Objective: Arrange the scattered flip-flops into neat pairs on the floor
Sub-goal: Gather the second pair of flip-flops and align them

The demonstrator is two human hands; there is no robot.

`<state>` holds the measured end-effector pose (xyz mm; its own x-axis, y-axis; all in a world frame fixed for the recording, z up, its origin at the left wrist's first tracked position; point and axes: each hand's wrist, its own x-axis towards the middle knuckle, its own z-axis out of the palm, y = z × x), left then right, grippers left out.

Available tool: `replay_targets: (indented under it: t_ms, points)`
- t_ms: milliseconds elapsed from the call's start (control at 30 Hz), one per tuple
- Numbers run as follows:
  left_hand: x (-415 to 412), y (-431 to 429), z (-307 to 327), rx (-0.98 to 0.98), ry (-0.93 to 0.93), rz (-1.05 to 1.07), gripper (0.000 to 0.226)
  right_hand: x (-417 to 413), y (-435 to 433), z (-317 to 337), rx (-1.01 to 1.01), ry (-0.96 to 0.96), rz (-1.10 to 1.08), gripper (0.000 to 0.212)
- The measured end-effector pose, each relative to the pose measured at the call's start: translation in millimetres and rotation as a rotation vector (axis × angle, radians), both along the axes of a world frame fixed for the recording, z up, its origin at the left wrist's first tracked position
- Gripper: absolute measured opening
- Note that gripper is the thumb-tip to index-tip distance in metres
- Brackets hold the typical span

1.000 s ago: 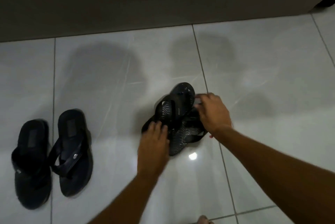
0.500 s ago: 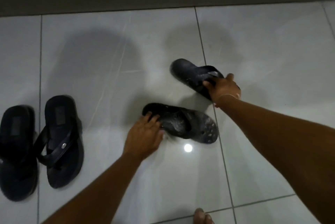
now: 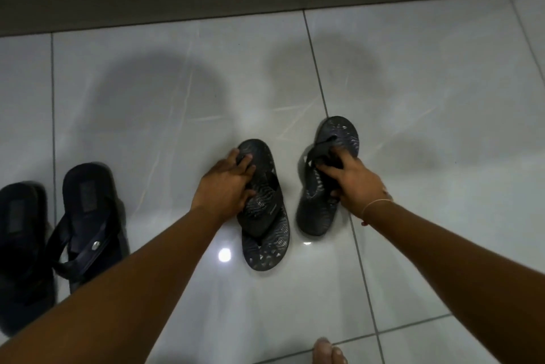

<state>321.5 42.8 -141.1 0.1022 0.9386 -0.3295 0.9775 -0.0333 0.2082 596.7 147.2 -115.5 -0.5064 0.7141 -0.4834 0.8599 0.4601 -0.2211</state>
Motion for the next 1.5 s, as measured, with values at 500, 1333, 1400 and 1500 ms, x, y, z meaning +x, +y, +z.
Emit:
replay_targets:
  t_ms: [500, 1333, 1400, 1500]
  points:
    - [14, -13, 15, -0.036, 0.015, -0.130, 0.065, -18, -42, 11, 0.184, 0.189, 0.072, 0.066]
    - [-3, -18, 5, -0.121, 0.061, -0.134, 0.068, -7, -69, 0, -0.505, -0.046, -1.147, 0.053]
    - [-1, -12, 3, -0.098, 0.097, -0.195, 0.064, -18, -75, -4, -0.448, -0.048, -1.090, 0.053]
    - [-2, 0, 3, -0.068, 0.155, -0.269, 0.061, -25, -74, -2, -0.399, -0.101, -0.953, 0.055]
